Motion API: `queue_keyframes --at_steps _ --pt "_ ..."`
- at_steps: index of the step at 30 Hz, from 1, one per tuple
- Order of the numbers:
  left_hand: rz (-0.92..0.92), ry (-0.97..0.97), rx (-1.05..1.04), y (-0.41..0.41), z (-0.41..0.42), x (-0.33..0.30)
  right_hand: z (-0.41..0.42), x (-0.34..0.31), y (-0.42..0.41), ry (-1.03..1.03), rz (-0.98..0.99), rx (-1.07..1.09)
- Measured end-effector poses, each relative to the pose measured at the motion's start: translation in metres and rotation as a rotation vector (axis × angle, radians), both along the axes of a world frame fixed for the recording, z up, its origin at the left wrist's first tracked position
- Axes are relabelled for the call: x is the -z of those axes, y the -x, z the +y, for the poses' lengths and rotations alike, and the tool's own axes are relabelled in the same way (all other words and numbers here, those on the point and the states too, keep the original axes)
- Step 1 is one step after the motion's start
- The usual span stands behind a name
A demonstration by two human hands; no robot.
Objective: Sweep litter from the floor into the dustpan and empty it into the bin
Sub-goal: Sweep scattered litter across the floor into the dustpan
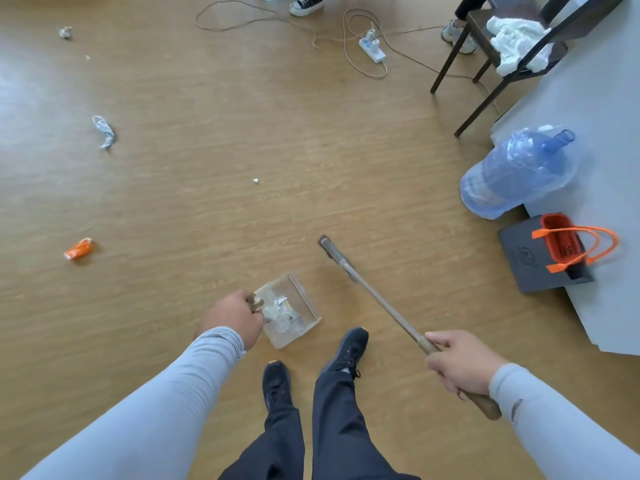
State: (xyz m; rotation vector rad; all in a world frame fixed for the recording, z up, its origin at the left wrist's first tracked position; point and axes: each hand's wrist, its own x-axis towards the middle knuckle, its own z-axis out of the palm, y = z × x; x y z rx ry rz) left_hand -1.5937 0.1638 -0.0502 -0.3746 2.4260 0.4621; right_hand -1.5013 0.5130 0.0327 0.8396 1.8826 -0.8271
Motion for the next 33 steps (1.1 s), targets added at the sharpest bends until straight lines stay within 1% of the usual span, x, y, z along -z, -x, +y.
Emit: queue_keyframes --at_steps 3,5,7,10,11,13,16,20,23,28,31,33 --pt "-0.002 0.004 -0.017 -0.004 -0.001 0.000 -0.020 0.036 0.027 -0.184 0.009 -0.181" --pt "0.003 -0.003 -0.023 -0.005 -0.001 0.001 -0.039 0.057 0.033 -0.223 -0.034 -0.277" --pt "0.009 -0.008 -0.023 -0.004 -0.001 0.002 -0.056 0.065 0.029 -0.186 -0.105 -0.356" --pt "0.005 -0.004 -0.003 -0.001 -0.001 0.001 -0.061 0.045 0.015 -0.036 -0.204 -0.422" --pt "0.003 0.002 0.004 0.000 0.000 0.000 -0.053 0.035 0.012 0.022 -0.223 -0.391" --pt "0.000 0.016 0.024 0.002 0.001 0.000 -0.025 0.015 0.009 0.122 -0.231 -0.252" --pt "0.002 0.027 0.046 0.001 -0.001 0.000 0.022 -0.007 0.003 0.176 -0.213 -0.082" --pt "-0.016 0.008 0.027 0.000 -0.005 0.000 0.054 -0.018 -0.014 0.108 -0.136 0.060" --pt "-0.014 -0.032 0.004 0.003 -0.002 -0.003 0.060 -0.007 -0.007 -0.016 -0.058 0.137" --pt "-0.011 -0.020 0.056 0.019 0.013 0.000 0.067 0.046 0.027 -0.191 -0.073 0.152" --pt "0.003 -0.002 0.057 0.025 0.016 0.005 0.052 0.070 0.035 -0.172 -0.130 0.061" --pt "0.018 -0.004 0.038 0.028 0.013 0.006 0.033 0.073 0.028 -0.131 -0.168 0.002"
